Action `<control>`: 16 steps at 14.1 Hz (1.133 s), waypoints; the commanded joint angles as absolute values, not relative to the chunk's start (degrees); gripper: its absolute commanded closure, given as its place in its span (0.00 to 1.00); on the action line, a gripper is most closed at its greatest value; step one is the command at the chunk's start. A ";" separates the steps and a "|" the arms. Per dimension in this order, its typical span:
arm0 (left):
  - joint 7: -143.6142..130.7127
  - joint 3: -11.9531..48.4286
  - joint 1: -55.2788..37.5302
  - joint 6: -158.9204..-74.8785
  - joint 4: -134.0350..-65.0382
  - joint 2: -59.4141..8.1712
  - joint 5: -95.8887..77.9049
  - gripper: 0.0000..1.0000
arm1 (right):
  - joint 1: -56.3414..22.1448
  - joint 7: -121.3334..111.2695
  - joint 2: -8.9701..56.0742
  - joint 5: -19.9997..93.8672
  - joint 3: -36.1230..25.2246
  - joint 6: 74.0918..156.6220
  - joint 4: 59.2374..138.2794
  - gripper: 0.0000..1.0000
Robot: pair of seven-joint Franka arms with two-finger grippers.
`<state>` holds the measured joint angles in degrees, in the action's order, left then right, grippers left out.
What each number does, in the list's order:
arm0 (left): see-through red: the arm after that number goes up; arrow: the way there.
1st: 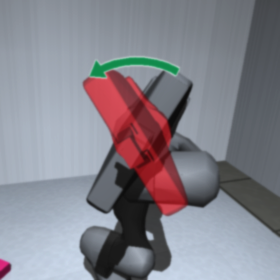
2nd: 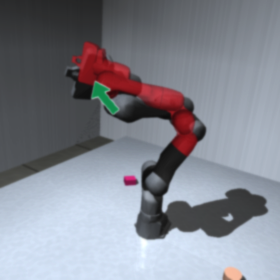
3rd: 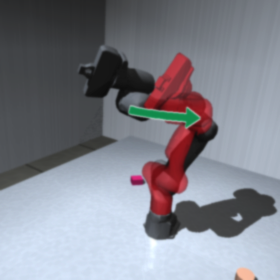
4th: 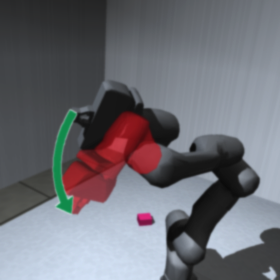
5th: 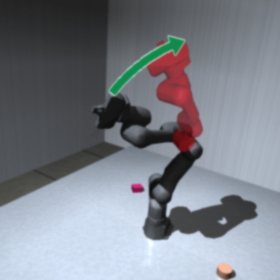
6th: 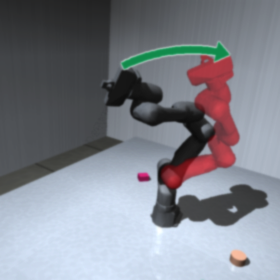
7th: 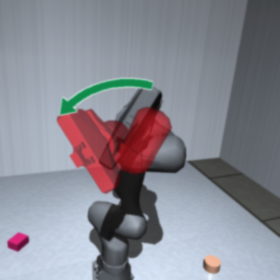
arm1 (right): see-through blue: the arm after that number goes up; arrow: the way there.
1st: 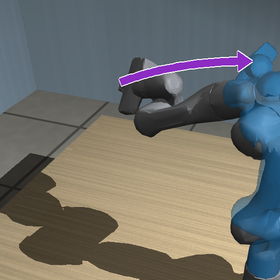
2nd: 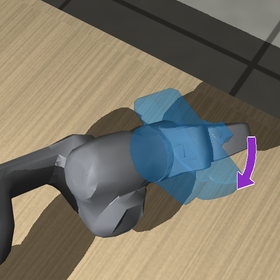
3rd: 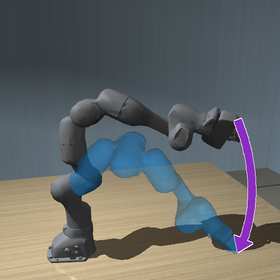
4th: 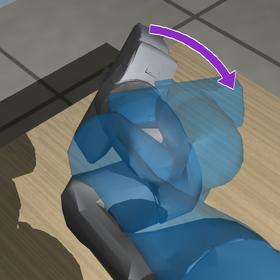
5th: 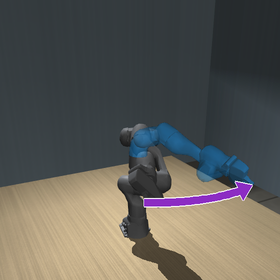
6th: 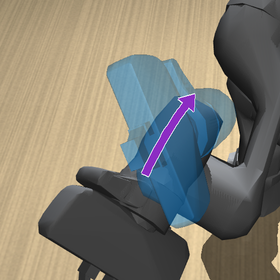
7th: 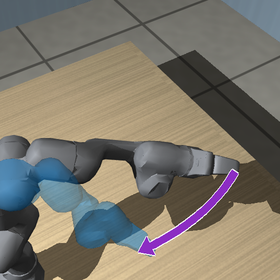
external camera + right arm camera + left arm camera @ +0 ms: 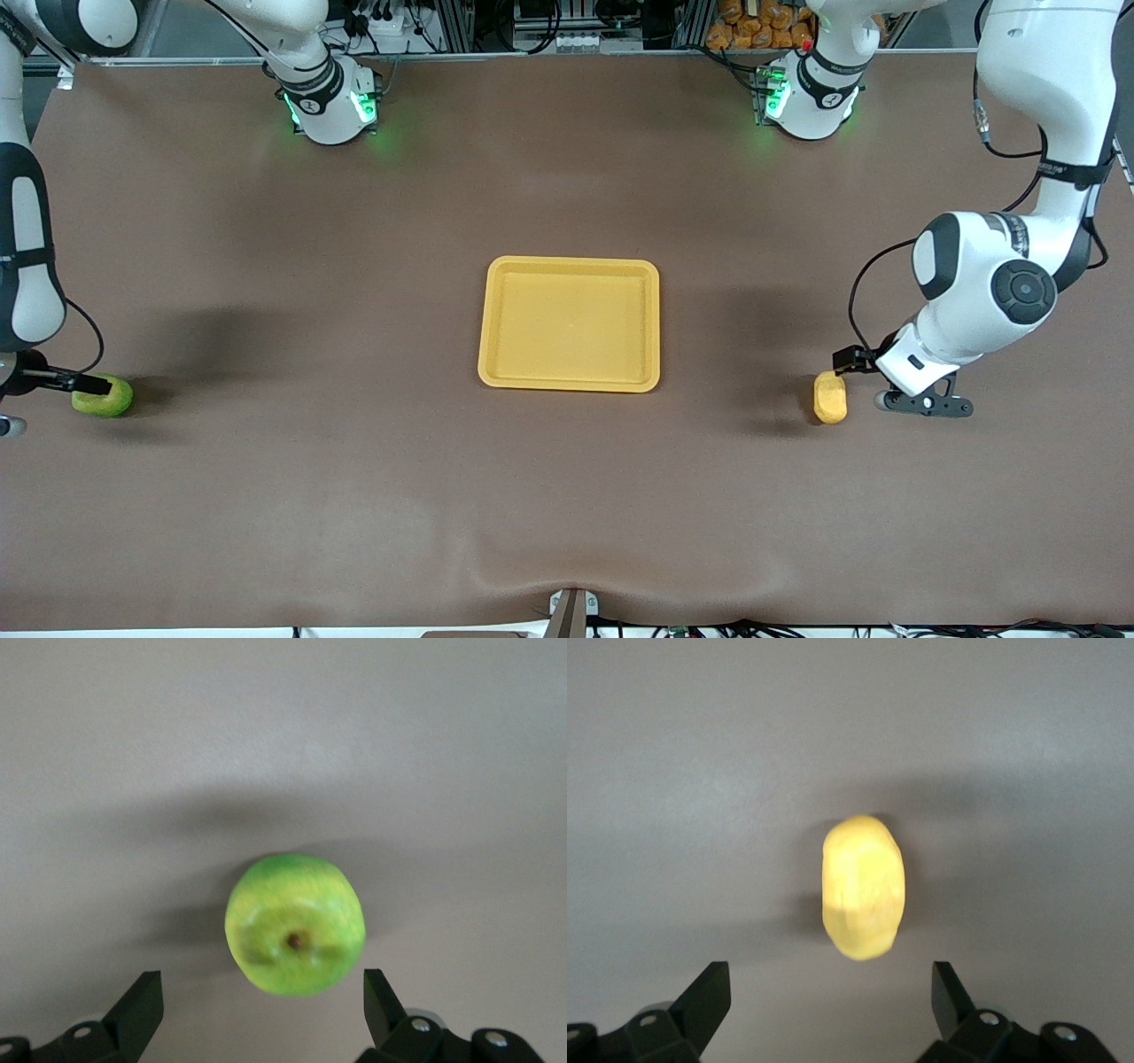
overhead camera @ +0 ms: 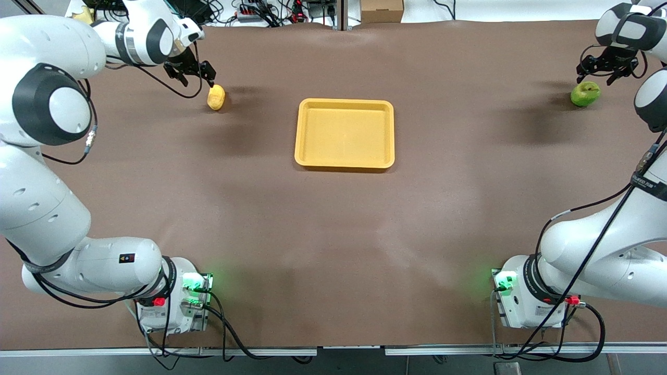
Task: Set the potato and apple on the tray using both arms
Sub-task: 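Reach the left gripper to the potato while the right gripper reaches the apple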
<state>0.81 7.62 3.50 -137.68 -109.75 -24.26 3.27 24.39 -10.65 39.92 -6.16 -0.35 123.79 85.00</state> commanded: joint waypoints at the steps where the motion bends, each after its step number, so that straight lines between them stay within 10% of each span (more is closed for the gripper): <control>1: -0.61 7.73 3.43 -141.58 -109.78 -26.27 4.22 0.00 | 24.61 -11.69 43.15 -7.38 0.09 127.08 82.79 0.00; 12: -2.64 7.73 2.81 -147.91 -108.98 -32.51 4.22 0.00 | 26.81 -15.29 47.81 -7.47 0.09 132.01 82.62 0.00; 14: -2.64 7.73 2.81 -148.01 -108.90 -32.96 4.22 0.00 | 25.41 -14.42 47.46 -7.82 0.00 124.68 82.09 0.99; 16: -2.64 7.73 2.81 -148.01 -108.90 -33.48 4.22 0.00 | 25.23 -10.65 47.73 -7.56 0.17 117.80 78.68 1.00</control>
